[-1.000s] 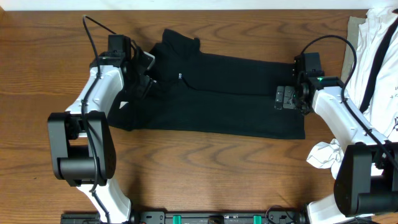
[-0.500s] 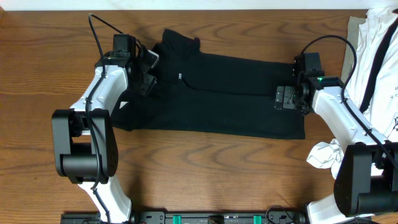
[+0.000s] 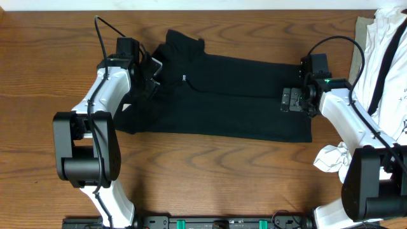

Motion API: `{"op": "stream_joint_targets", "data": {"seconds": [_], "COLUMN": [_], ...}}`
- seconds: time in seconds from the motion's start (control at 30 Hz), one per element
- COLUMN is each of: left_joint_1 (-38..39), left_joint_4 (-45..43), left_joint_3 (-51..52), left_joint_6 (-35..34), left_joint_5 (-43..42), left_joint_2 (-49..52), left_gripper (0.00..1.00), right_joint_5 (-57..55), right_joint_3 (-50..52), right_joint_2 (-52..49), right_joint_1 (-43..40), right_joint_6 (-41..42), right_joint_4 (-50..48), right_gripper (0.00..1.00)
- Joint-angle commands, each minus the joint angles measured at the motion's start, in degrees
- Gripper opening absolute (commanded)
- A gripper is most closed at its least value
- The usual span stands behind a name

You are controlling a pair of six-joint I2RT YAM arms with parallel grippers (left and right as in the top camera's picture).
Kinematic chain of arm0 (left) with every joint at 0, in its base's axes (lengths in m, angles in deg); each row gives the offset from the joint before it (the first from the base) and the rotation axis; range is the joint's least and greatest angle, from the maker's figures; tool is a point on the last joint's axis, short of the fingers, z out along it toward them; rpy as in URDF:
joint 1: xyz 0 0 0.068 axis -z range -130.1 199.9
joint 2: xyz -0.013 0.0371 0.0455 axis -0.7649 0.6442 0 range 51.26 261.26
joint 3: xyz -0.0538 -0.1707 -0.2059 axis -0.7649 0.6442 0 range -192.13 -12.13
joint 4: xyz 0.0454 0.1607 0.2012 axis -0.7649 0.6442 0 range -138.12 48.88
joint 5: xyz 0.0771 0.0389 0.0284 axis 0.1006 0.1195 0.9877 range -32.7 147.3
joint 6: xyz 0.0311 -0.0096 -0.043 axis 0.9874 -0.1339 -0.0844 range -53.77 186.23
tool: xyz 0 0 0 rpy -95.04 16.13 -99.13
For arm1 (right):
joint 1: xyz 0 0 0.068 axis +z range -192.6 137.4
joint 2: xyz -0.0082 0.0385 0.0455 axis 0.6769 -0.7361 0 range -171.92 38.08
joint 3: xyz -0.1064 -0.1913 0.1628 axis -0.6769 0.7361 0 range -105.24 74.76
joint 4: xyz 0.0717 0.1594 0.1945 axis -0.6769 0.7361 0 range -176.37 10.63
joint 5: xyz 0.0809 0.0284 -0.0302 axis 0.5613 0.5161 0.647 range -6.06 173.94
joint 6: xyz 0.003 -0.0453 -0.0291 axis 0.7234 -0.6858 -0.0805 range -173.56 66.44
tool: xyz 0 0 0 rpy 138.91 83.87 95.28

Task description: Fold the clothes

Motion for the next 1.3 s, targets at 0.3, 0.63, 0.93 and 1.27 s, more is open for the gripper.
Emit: {"op": "stream_joint_targets", "data": {"seconds": [0.3,0.63,0.93,1.27], "left_joint_1": [-0.13,0.13,0.13,0.15], "left_joint_4": [-2.43,-7.13,-11.37,-18.91], "left_joint_3": [0.44,0.31,0.31,0.33], "left_joint_6": [-1.70,-5.64,-7.85,-15.30], "left_joint_5": [-3.34,-4.24,-4.11,-4.13], "left_joint_2": [2.97,0.90,0.79,1.03], "left_gripper": [0.62,0.62,0.62,0.62], "right_joint_5": [0.00,0.02,0.02,0.02], "right_joint_3": [-0.55,-0.55,-0.55,-0.55], "right_joint_2": [0.39,0.39,0.39,0.39], "right_joint_1": [-0.07,-0.07,-0.07,-0.07], "right_joint_6": [0.09,0.07,0.07,0.07], "right_joint_4": [0.04,0.02,0.02,0.02], "right_gripper": [0.99,0.99,0.99,0.99]}}
